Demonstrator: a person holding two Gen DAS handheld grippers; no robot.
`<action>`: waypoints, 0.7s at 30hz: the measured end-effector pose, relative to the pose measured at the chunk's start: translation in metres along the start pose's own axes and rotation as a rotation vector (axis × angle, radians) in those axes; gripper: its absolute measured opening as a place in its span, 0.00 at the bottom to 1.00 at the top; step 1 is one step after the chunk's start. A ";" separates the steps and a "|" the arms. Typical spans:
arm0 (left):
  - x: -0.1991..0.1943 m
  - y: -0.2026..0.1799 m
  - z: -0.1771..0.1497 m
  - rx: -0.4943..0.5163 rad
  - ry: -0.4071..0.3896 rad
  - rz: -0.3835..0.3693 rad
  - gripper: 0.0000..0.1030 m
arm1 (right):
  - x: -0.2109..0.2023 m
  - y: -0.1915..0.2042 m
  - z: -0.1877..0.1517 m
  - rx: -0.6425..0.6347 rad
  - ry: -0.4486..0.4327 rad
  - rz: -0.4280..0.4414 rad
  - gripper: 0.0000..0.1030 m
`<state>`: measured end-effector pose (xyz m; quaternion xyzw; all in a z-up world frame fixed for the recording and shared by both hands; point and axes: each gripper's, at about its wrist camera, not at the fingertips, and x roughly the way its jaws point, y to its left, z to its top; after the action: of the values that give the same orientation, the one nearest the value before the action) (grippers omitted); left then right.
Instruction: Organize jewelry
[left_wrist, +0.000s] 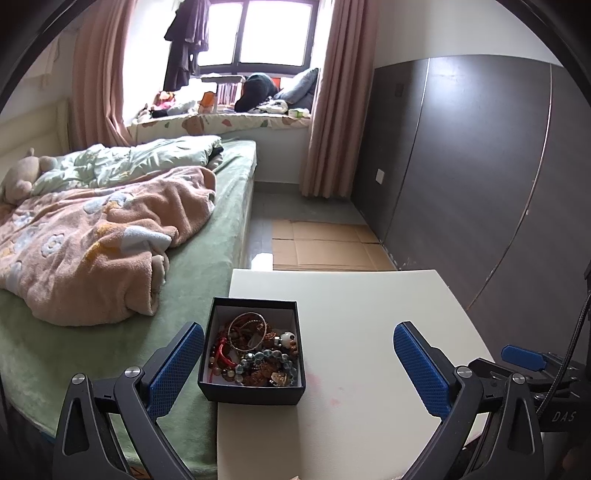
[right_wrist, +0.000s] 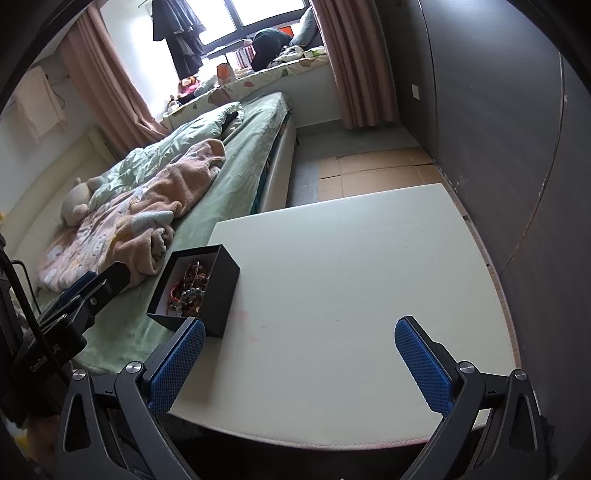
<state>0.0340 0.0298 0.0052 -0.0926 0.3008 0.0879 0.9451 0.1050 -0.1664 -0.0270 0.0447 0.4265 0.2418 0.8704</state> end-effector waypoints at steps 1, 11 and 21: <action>-0.001 0.000 0.000 -0.001 -0.003 -0.002 1.00 | 0.000 0.000 0.000 0.000 -0.001 -0.002 1.00; -0.002 0.001 0.000 -0.005 -0.004 -0.009 1.00 | -0.002 0.001 0.000 -0.007 0.000 -0.004 1.00; -0.005 0.002 0.002 0.001 -0.008 0.001 1.00 | -0.002 0.003 -0.001 -0.015 0.000 -0.007 1.00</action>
<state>0.0302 0.0320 0.0091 -0.0914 0.2973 0.0887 0.9462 0.1016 -0.1646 -0.0250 0.0366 0.4249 0.2418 0.8716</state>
